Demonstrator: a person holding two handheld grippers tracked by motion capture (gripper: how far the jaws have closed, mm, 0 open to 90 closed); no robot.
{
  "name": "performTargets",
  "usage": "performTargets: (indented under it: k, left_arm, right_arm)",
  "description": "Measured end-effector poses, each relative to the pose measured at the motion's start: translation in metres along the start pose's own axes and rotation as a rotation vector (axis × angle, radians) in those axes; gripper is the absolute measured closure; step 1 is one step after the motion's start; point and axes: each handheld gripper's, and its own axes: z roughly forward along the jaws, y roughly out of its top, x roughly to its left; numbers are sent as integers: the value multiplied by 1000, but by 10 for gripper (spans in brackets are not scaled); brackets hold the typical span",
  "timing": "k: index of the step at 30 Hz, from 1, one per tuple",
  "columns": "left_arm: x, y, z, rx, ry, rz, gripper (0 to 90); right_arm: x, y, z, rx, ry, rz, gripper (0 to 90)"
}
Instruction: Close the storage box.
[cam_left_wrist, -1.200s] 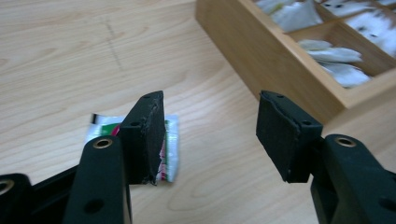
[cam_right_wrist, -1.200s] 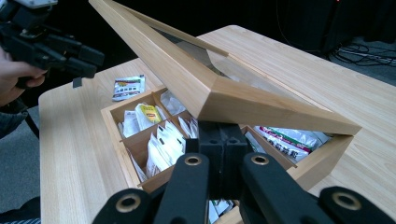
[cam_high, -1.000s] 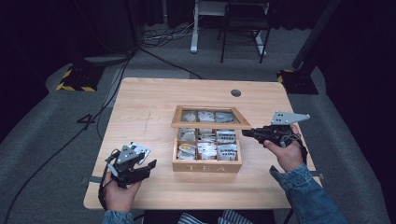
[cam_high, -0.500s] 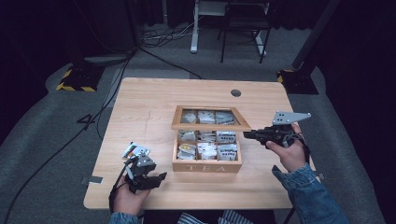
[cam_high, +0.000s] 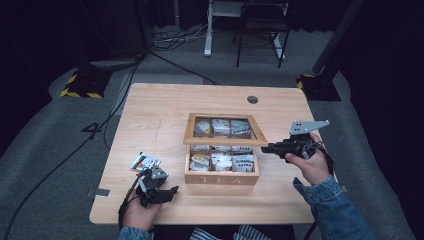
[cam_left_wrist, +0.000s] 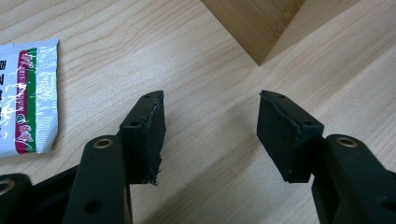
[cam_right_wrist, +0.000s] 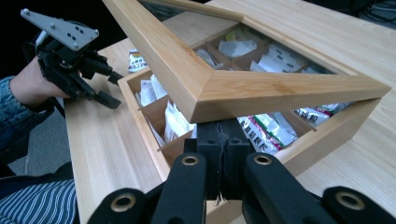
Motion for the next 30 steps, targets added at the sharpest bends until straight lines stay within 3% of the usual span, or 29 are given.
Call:
performTargets:
  k: [12,19,30]
  left_arm:
    - [2,-2,0,-11,-6,0,428]
    - [2,-2,0,-15,-5,0,427]
    - [3,-3,0,-22,-12,-7,430]
  right_arm:
    - [10,-4,3,85,-26,-34,881]
    - [15,-5,4,122,-9,-46,879]
    - [20,-7,8,191,-22,-61,879]
